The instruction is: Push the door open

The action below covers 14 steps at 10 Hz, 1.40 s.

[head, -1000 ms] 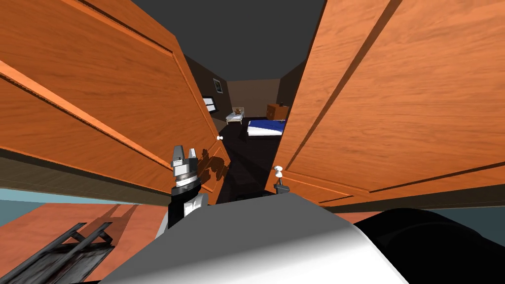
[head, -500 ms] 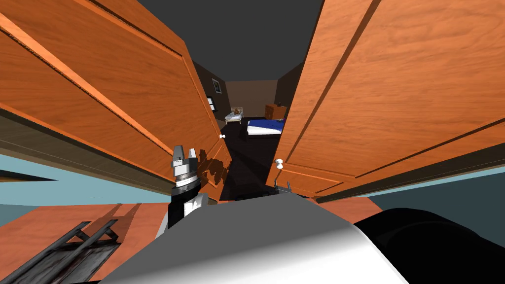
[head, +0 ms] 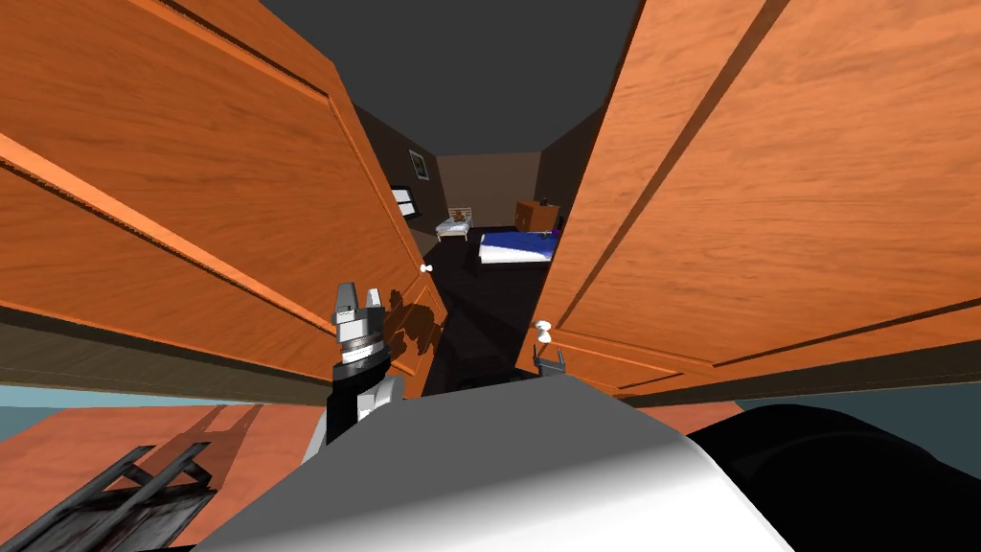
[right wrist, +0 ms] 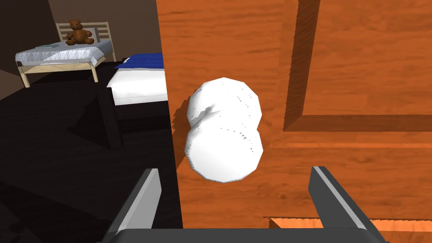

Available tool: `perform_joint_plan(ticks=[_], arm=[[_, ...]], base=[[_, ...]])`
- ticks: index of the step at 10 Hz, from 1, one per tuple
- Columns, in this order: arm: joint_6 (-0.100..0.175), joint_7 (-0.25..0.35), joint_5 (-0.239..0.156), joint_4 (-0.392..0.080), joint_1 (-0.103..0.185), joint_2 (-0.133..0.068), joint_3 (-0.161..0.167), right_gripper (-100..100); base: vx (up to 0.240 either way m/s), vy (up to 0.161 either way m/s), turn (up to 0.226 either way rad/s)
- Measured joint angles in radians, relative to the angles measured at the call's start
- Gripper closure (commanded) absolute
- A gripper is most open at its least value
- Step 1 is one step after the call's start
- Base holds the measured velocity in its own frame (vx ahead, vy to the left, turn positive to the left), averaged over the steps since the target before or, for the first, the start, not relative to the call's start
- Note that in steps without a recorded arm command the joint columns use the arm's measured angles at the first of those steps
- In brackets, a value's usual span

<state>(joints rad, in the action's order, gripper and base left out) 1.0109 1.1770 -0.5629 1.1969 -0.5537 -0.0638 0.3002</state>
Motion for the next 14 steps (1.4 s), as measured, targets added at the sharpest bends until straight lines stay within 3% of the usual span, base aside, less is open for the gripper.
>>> perform_joint_plan(ticks=[2,3,9,14], arm=[[-0.008,-0.005,-0.003,-0.005,0.016,0.008,-0.009,-100],[-0.009,-0.006,-0.003,-0.005,0.018,0.008,-0.01,100],[-0.013,-0.005,-0.003,-0.007,0.017,0.007,-0.008,100],[-0.023,-0.018,-0.021,-0.002,0.016,0.007,-0.032,100]], base=[[0.155,-0.042,0.009],[-0.016,0.004,0.004],[-0.003,0.006,-0.01],[0.187,-0.019,-0.033]])
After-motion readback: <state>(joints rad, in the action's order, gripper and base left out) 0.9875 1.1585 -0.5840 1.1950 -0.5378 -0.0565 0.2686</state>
